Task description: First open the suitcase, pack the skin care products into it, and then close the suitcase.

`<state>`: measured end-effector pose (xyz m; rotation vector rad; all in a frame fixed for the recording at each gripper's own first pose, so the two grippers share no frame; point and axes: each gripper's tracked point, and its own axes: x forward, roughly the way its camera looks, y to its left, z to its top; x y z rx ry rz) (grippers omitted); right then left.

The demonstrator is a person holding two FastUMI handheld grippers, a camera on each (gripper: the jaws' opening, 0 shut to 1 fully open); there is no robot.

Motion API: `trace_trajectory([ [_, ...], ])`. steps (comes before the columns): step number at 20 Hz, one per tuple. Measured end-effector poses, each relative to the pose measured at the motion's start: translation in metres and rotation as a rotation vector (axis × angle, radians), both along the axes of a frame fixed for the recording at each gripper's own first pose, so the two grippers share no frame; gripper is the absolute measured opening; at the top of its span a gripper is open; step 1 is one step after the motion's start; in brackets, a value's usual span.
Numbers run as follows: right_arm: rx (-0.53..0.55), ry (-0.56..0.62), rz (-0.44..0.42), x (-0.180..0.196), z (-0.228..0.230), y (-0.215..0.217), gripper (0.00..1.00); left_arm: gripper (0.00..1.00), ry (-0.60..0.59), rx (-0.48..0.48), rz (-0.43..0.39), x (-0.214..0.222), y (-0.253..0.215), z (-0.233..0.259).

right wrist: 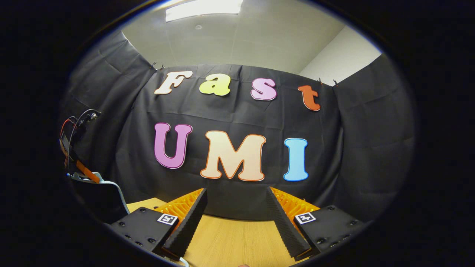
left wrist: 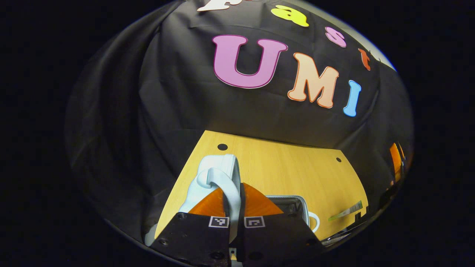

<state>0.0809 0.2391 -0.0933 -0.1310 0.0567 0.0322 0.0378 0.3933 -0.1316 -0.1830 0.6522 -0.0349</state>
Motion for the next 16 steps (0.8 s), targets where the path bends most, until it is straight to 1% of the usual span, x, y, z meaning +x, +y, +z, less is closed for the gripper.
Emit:
trace_trajectory([
  [3,-0.015,0.006,-0.015,0.0,-0.002,0.012,0.98,0.0,0.003,-0.085,0.007,-0.001,0.031,-0.007],
  [6,-0.033,0.011,-0.016,0.001,-0.002,0.027,0.98,0.0,0.012,-0.198,0.02,-0.003,0.059,-0.02],
  [9,-0.056,0.015,-0.008,0.002,-0.005,0.041,0.98,0.02,0.007,-0.302,0.023,-0.008,0.08,-0.032],
  [11,-0.067,0.026,0.004,0.002,-0.009,0.052,0.98,0.03,0.017,-0.363,0.044,-0.009,0.096,-0.041],
  [12,-0.076,0.032,0.011,0.002,-0.012,0.056,1.0,0.05,0.024,-0.398,0.06,-0.009,0.103,-0.046],
  [14,-0.093,0.034,0.022,0.003,-0.012,0.064,0.98,0.05,0.036,-0.437,0.088,-0.013,0.113,-0.054],
  [15,-0.098,0.034,0.026,0.003,-0.012,0.067,0.98,0.07,0.045,-0.448,0.101,-0.015,0.119,-0.06],
  [16,-0.101,0.036,0.033,0.002,-0.014,0.072,0.98,0.1,0.058,-0.455,0.101,-0.017,0.123,-0.065],
])
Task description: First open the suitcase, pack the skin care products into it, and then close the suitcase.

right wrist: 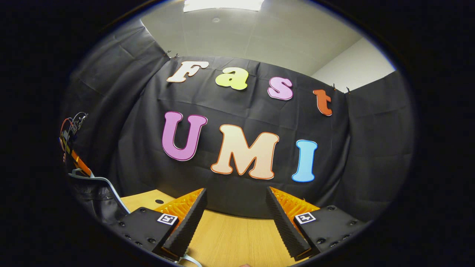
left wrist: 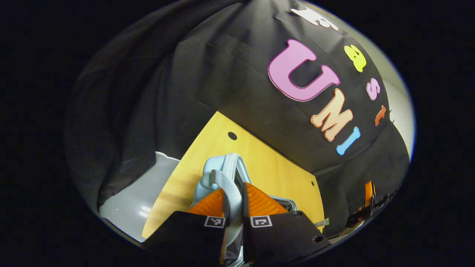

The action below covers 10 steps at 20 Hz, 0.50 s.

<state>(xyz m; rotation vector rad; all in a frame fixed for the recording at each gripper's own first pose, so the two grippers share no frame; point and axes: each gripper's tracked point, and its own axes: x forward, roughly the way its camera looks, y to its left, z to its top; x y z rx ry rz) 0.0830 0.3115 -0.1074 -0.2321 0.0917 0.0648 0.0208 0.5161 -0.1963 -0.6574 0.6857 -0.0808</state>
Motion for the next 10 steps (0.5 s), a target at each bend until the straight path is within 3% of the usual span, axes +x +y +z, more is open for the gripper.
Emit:
trace_trajectory([
  [3,-0.007,0.009,0.022,-0.001,-0.005,0.011,0.98,0.2,0.03,0.018,0.011,-0.009,0.013,-0.008],
  [4,-0.009,0.013,0.028,-0.001,-0.006,0.013,0.98,0.38,0.054,0.038,-0.002,-0.011,0.014,-0.015],
  [7,-0.013,0.016,0.043,-0.001,-0.009,0.019,0.98,0.66,0.089,0.094,-0.016,-0.013,0.014,-0.026],
  [8,-0.015,0.016,0.046,-0.001,-0.009,0.02,0.98,0.8,0.094,0.124,-0.021,-0.012,0.015,-0.031],
  [10,-0.017,0.016,0.044,-0.003,-0.011,0.019,0.98,0.82,0.138,0.213,-0.042,-0.015,0.018,-0.043],
])
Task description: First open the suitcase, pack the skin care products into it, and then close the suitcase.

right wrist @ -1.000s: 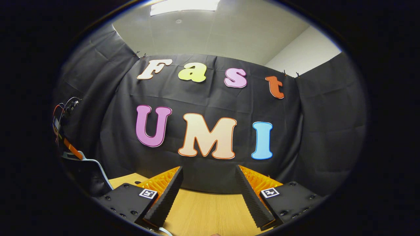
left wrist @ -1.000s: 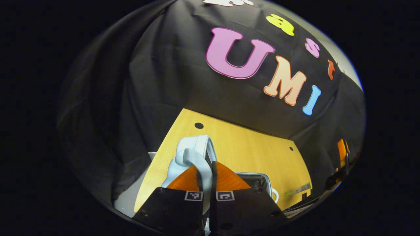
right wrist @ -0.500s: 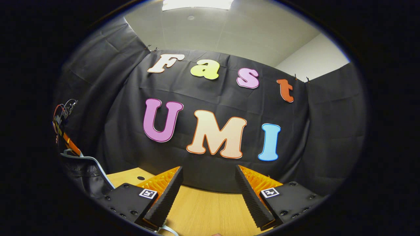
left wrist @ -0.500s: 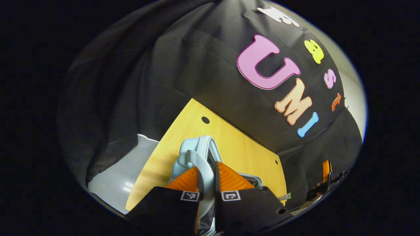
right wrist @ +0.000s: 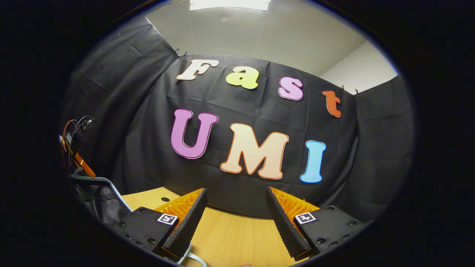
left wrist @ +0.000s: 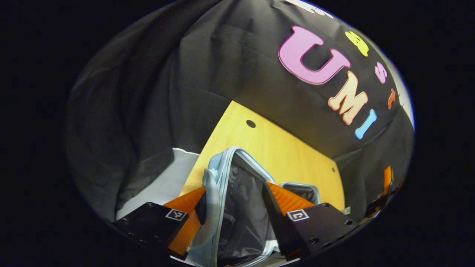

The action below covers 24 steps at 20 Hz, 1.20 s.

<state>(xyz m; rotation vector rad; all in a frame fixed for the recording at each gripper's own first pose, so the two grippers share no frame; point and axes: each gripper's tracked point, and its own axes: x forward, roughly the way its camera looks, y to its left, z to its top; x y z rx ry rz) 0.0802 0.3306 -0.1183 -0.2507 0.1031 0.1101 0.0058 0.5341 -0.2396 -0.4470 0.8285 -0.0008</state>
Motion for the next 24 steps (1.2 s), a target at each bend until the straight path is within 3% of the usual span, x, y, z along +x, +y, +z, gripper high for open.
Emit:
trace_trajectory([
  [3,0.0,0.006,-0.013,-0.002,-0.002,-0.006,0.98,0.94,0.045,0.205,-0.059,-0.004,0.014,-0.014],
  [5,0.004,0.009,-0.024,-0.003,-0.004,-0.011,1.0,0.97,0.065,0.487,-0.066,-0.005,0.056,-0.011],
  [11,0.043,0.032,-0.043,-0.003,-0.011,-0.016,0.98,0.96,-0.055,0.434,-0.083,0.015,0.02,0.011],
  [14,0.044,0.003,-0.07,-0.002,-0.005,-0.032,0.98,0.95,-0.213,0.491,-0.044,0.032,0.002,0.042],
  [16,0.062,-0.017,-0.096,-0.003,0.0,-0.045,0.98,0.95,-0.363,0.584,0.014,0.042,-0.012,0.083],
  [17,0.071,-0.023,-0.108,-0.004,0.001,-0.053,0.98,0.99,-0.436,0.612,0.043,0.049,-0.023,0.101],
  [18,0.081,-0.027,-0.116,-0.004,0.002,-0.061,0.98,0.94,-0.494,0.624,0.072,0.05,-0.037,0.114],
  [21,0.096,-0.042,-0.135,-0.008,0.009,-0.09,0.98,0.94,-0.581,0.62,0.101,0.051,-0.092,0.135],
  [22,0.098,-0.049,-0.135,-0.01,0.014,-0.1,0.98,0.99,-0.592,0.618,0.1,0.049,-0.11,0.139],
  [24,0.097,-0.064,-0.13,-0.014,0.022,-0.123,0.98,0.95,-0.616,0.607,0.085,0.049,-0.154,0.143],
])
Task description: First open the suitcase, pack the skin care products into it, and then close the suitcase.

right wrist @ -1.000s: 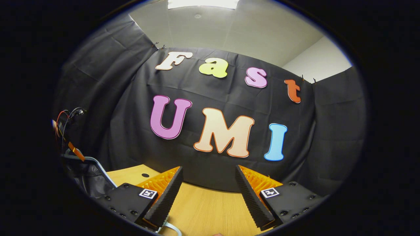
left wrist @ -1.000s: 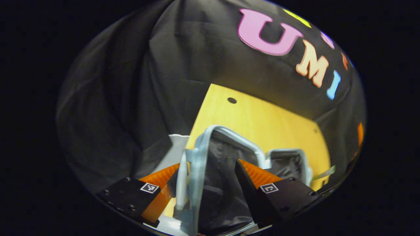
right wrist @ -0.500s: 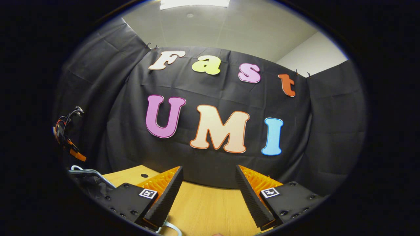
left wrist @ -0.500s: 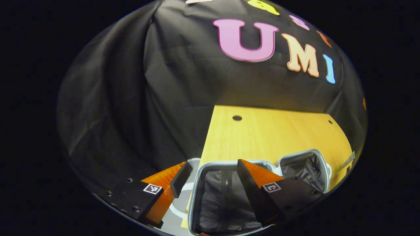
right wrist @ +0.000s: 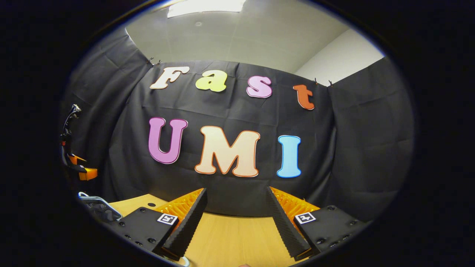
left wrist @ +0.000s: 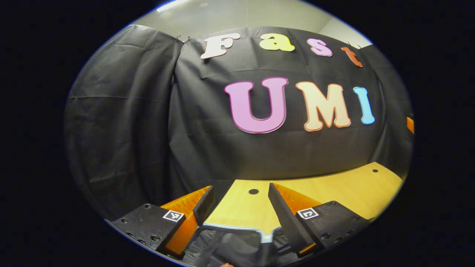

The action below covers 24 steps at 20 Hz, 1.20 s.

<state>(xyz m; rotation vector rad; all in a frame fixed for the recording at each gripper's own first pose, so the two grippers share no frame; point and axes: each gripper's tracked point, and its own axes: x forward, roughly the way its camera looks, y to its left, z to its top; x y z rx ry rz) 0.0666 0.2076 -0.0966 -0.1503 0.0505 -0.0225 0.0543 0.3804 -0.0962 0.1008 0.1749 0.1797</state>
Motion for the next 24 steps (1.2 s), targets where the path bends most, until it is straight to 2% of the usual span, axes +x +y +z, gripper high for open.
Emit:
trace_trajectory([
  [7,0.035,-0.006,-0.016,-0.012,0.012,-0.092,0.98,0.95,0.031,-0.012,-0.133,-0.01,-0.157,-0.01],
  [13,0.045,0.013,-0.012,-0.029,0.008,-0.145,0.98,0.95,0.099,-0.035,-0.292,-0.028,-0.283,-0.042],
  [17,0.041,0.039,0.013,-0.041,0.001,-0.167,0.98,0.95,0.163,-0.066,-0.371,-0.042,-0.348,-0.076],
  [24,0.034,0.071,0.036,-0.059,-0.009,-0.206,0.98,0.95,0.296,-0.107,-0.458,-0.077,-0.427,-0.143],
])
